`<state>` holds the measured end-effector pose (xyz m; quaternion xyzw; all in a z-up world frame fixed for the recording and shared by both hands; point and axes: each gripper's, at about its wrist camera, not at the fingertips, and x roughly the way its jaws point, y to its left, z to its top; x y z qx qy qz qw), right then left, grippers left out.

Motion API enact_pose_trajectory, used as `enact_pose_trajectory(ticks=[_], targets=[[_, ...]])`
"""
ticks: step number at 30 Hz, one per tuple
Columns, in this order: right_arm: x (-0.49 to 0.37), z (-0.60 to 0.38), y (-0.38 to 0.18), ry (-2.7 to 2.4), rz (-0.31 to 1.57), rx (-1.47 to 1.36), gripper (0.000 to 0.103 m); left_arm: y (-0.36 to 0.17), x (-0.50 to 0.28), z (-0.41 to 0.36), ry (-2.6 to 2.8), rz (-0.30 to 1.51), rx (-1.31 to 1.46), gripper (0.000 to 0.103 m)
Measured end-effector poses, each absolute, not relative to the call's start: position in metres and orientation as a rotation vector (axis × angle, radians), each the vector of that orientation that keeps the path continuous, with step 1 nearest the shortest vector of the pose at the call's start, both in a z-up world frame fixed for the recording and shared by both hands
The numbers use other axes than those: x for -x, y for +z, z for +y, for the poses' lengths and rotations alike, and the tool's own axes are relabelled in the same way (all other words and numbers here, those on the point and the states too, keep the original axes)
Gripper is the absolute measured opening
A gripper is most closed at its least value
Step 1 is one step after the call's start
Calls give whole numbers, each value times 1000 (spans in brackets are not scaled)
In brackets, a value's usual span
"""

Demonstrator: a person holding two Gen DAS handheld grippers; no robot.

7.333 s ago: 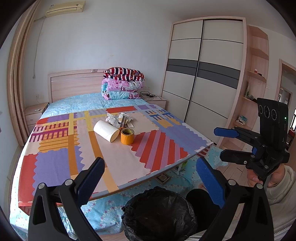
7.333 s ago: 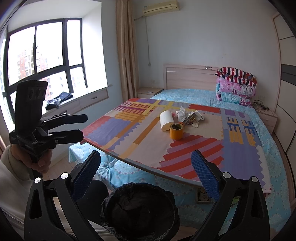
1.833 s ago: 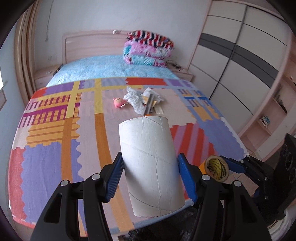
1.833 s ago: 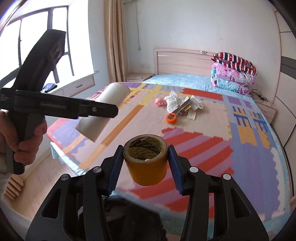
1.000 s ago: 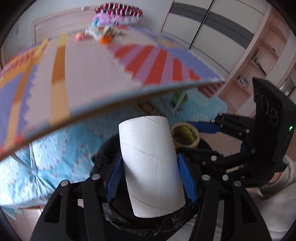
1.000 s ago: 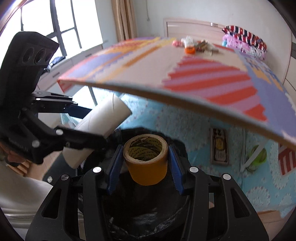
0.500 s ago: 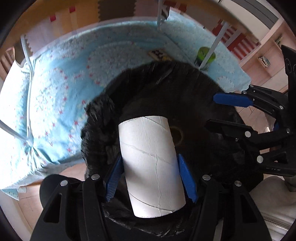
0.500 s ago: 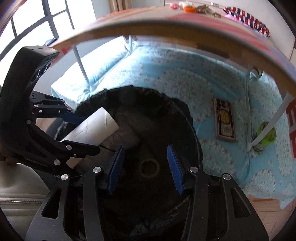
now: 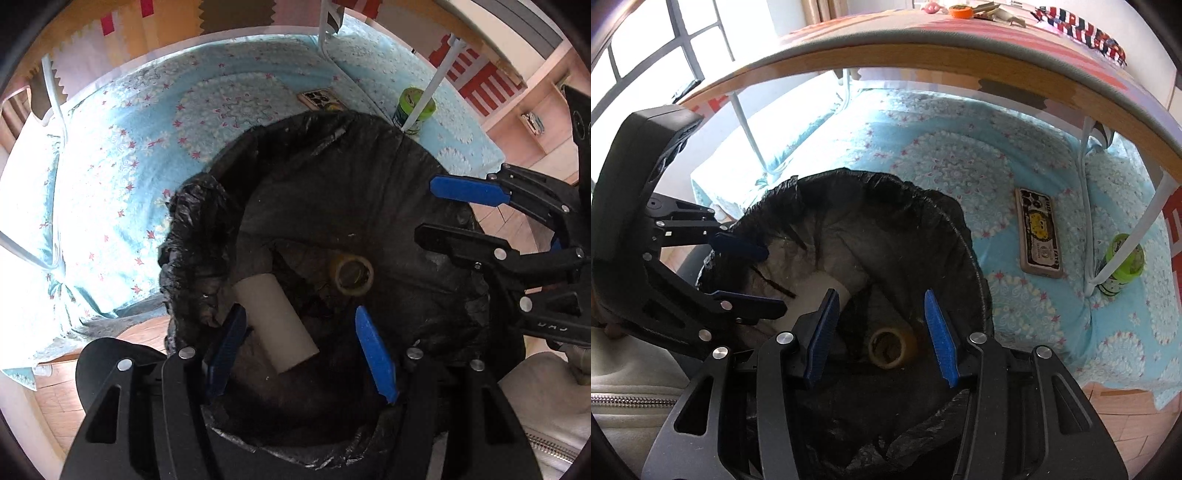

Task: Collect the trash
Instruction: 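Raise both open grippers from the bin back toward the mat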

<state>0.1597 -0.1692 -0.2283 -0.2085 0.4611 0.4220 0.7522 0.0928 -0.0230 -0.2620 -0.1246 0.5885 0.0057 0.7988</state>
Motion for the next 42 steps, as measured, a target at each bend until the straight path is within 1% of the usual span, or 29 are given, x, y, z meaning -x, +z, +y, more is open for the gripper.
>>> enact_pose_trajectory(ticks=[8, 19, 35, 42], targets=[[-157, -173, -212, 922, 967, 444, 48, -234, -86, -18, 19, 1193, 285, 59], [-154, -178, -174, 932, 871, 416, 48, -172, -74, -12, -1, 1044, 279, 59], [-174, -182, -123, 925, 758, 360, 48, -101, -83, -9, -3, 889, 209, 59], [-188, -179, -102, 922, 710, 340, 48, -77, -102, 2, 11, 831, 156, 59]])
